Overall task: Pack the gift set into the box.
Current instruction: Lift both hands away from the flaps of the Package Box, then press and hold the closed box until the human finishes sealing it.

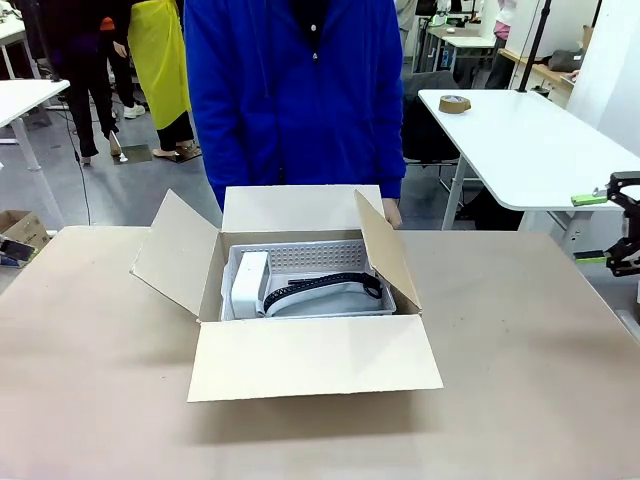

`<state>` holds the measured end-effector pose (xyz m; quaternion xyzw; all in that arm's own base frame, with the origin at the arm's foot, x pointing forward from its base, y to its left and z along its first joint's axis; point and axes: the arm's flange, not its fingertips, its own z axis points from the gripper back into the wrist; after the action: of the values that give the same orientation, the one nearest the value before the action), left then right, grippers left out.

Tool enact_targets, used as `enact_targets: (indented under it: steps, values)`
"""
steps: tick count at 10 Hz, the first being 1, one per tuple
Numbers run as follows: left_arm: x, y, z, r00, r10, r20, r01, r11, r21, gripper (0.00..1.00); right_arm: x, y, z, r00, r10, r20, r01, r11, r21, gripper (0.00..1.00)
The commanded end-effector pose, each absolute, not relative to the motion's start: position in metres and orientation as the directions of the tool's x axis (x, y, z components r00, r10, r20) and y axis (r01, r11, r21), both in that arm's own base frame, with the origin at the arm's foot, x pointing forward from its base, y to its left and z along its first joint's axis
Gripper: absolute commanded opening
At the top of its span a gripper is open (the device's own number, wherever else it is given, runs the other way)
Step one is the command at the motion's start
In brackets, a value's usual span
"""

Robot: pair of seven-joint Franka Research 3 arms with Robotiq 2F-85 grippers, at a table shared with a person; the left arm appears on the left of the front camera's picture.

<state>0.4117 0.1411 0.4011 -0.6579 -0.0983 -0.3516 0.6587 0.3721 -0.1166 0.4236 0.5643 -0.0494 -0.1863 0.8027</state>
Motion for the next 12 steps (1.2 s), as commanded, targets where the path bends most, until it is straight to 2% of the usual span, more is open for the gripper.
enact_targets:
  steps: [1, 12]
  values:
    - [0.3957, 0.1353, 0.4119, 0.740, -0.345, 0.577, 0.599, -0.050, -0.799, 1.00, 0.3620, -0.1095, 0.4496, 0.942, -0.332, -0.042, 0.165, 0.354, 0.921, 1.00]
    - [0.3957, 0.1353, 0.4119, 0.740, -0.345, 0.577, 0.599, -0.050, -0.799, 1.00, 0.3620, -0.1095, 0.4496, 0.942, -0.332, -0.042, 0.165, 0.354, 0.921, 1.00]
